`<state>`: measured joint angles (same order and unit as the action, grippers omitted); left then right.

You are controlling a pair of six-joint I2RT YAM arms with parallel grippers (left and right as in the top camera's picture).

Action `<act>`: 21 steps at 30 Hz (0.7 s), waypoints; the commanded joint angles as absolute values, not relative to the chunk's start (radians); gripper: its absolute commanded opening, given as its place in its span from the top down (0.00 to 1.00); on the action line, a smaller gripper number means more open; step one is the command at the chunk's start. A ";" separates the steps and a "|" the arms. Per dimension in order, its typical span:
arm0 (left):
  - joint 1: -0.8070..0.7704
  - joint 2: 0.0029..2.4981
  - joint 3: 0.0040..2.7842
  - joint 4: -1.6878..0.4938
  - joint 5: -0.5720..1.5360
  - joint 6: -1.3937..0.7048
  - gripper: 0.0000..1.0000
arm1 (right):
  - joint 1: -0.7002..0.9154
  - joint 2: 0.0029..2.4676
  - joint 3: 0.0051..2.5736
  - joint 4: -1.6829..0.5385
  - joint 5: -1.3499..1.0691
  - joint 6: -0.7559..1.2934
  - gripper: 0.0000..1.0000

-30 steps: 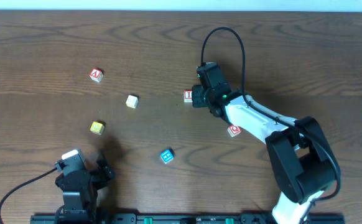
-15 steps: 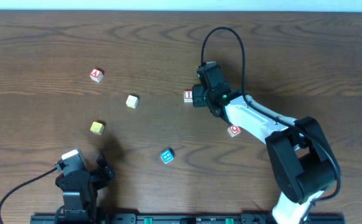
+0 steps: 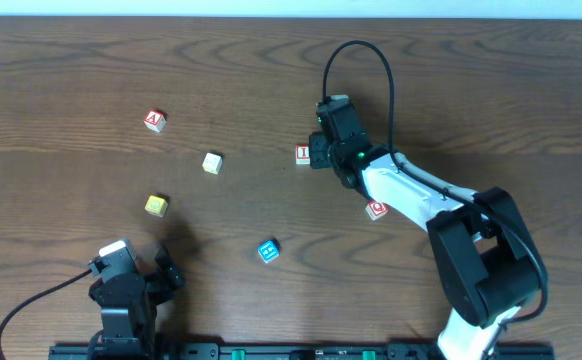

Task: Spell out Ai2
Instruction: 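Lower the '2' block beside the 'I' block and open the right gripper, then lift the right gripper away from the placed blocks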

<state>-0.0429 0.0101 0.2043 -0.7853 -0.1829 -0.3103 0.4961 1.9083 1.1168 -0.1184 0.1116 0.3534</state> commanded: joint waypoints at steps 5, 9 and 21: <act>-0.039 0.004 0.178 -0.806 -0.183 -0.314 0.04 | 0.488 1.915 1.119 -0.136 0.195 0.343 0.86; -0.039 0.004 0.178 -0.806 -0.183 -0.314 0.05 | 0.468 1.915 1.119 -0.193 0.194 0.344 0.99; -0.039 0.004 0.178 -0.806 -0.183 -0.314 0.05 | 0.448 1.915 1.119 -0.236 0.125 0.343 0.99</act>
